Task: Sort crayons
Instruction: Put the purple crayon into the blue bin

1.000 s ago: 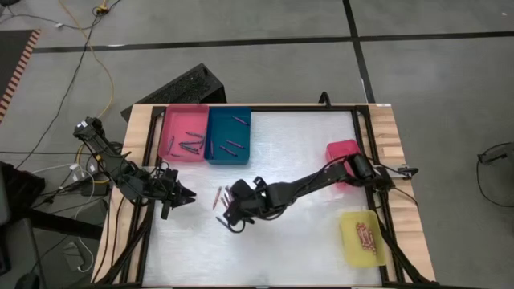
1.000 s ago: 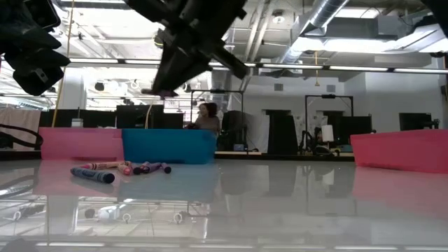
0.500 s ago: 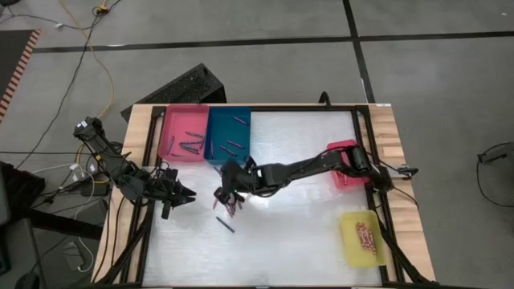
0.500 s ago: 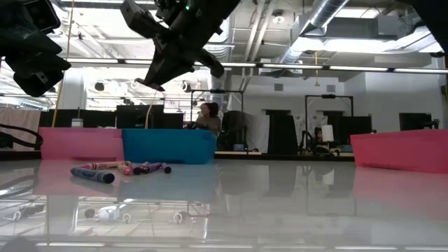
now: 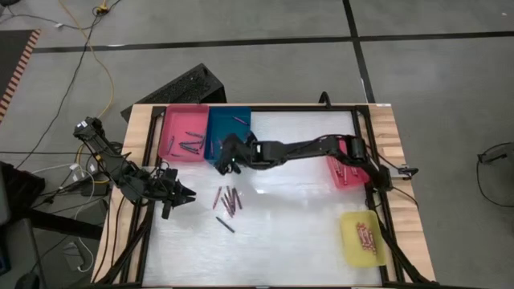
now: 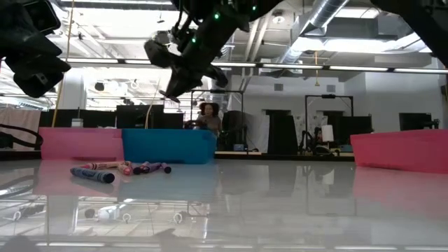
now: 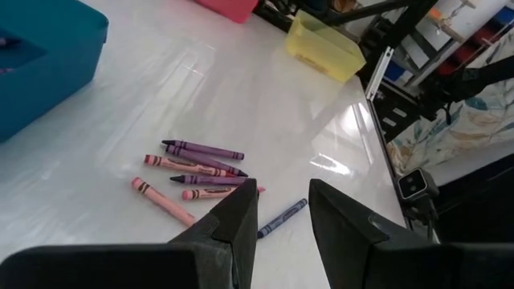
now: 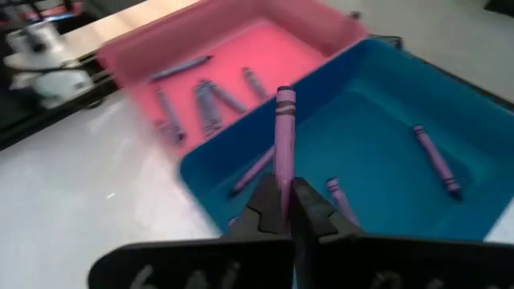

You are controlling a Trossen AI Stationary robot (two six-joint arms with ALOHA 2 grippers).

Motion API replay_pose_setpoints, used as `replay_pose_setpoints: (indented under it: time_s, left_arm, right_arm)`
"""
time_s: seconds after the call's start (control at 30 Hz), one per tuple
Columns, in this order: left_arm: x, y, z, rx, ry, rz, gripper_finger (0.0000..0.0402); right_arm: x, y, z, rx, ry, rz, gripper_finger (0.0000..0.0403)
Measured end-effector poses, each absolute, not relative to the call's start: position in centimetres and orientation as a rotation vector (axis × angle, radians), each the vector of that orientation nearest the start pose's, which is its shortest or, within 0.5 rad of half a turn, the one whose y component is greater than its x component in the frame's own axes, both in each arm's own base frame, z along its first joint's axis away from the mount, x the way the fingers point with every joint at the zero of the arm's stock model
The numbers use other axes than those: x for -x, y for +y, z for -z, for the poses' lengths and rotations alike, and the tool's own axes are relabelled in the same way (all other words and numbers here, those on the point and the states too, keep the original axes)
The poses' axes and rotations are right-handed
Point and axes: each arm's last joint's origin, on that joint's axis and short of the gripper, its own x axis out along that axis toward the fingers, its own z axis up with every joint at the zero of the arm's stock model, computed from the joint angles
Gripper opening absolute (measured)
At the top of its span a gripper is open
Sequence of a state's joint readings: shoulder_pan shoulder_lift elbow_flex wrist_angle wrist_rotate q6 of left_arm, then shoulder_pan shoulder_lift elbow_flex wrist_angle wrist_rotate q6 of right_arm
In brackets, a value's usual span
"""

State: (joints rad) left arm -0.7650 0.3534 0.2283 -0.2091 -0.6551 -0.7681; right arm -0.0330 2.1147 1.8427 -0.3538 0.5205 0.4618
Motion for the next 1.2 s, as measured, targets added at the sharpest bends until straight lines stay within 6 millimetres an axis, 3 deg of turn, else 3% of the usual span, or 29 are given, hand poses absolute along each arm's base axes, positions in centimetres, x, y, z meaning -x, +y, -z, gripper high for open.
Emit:
replay_pose_setpoints:
  time_s: [0.23,0.43,0.53,1.2]
  left_arm:
    - [-9.0,-6.2,-19.3,0.534,0.281,-0.011,0.0102]
    - [-9.0,-6.1,-19.3,0.524,0.276,-0.031,0.0102]
    - [-9.0,-6.1,-19.3,0.523,0.274,-0.034,0.0102]
    - [-9.0,-6.1,-19.3,0.528,0.272,-0.035,0.0102]
  right_arm:
    - [-47.9,-6.8,-26.7,-0.303,0.47,0.741,0.0003]
    - [-47.7,-8.6,-26.6,-0.313,0.455,0.777,0.0003]
    - [-47.7,-9.4,-25.6,-0.318,0.411,0.784,0.0003]
    - [-46.8,-10.9,-21.2,-0.358,0.35,0.761,0.0003]
